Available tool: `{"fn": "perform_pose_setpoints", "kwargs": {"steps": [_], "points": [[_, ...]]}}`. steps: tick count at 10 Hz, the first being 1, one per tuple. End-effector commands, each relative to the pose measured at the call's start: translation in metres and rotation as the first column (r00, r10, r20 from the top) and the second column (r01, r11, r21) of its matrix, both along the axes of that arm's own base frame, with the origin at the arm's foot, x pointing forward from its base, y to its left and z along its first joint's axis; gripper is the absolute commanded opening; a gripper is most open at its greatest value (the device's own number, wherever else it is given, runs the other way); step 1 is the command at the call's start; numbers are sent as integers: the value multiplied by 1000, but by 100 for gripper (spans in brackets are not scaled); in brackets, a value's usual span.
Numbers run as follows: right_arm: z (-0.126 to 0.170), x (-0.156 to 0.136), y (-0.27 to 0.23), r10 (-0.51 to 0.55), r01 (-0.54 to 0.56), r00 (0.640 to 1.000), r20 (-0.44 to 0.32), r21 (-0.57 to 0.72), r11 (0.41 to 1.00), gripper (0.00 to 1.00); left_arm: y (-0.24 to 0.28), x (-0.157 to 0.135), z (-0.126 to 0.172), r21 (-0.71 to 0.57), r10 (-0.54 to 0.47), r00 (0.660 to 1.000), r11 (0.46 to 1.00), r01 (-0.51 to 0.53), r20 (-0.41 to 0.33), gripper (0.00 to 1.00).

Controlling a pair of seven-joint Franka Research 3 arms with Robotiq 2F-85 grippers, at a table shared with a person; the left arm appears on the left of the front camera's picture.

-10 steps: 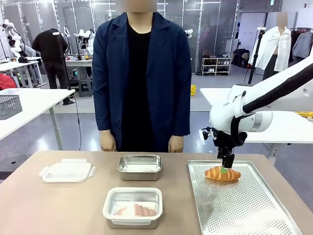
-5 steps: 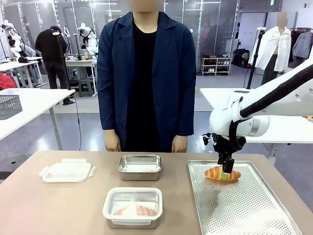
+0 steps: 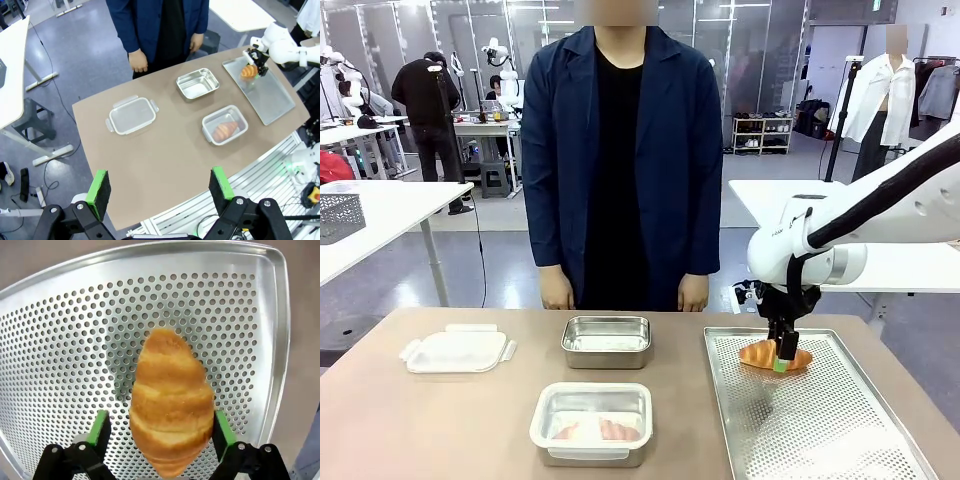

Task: Place the bread into the airtight container.
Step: Pick up a Butter Roll and place it into an empty Airtight Container.

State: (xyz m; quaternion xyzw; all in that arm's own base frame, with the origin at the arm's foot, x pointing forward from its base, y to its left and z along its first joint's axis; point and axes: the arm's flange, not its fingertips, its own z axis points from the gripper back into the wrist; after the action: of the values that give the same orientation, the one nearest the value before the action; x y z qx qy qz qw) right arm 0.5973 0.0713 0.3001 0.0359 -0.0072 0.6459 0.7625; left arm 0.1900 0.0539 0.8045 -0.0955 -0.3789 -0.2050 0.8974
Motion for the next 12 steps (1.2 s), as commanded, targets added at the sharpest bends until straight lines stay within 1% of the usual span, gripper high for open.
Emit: {"fn": "perform_pose_setpoints", "kwargs": {"steps": [1,2,3,4,5,6,7,9,10,11,12], "points": [[1,3,2,-11,10,1000,-24,-23,1000,81,-1,0,1,-1,-9,1000,1000,9,2,100],[3,2,3,-12,12,1000,-20,-29,1000,62,-1,0,1,-1,-9,1000,1000,9,2,100],[4,2,4,-13,12,1000,-18,-36,999,62,-1,0,1,-1,-9,1000,1000,9,2,100],[5,2,5,-14,13,1000,-17,-42,999,43,-1,0,1,-1,-9,1000,1000,9,2,100],[5,2,5,-19,18,1000,-16,-46,999,42,-1,0,1,-1,-9,1000,1000,9,2,100],[8,2,4,-31,31,999,-14,-40,999,25,-1,0,1,-1,-9,1000,1000,9,2,100],[19,0,4,-68,68,998,-3,-44,997,25,-1,0,1,-1,-9,1000,1000,9,2,100],[68,-8,12,-116,116,993,-13,-35,993,25,-1,0,1,-1,-9,1000,1000,9,2,100],[97,-14,23,-116,115,993,-2,-40,993,25,-1,0,1,-1,-9,1000,1000,9,2,100],[124,-18,36,-80,79,997,-12,-38,996,25,-1,0,1,-1,-9,1000,1000,9,2,100],[153,-24,51,-80,80,997,-1,-49,996,25,-1,0,1,-1,-9,1000,1000,9,2,100]]}}
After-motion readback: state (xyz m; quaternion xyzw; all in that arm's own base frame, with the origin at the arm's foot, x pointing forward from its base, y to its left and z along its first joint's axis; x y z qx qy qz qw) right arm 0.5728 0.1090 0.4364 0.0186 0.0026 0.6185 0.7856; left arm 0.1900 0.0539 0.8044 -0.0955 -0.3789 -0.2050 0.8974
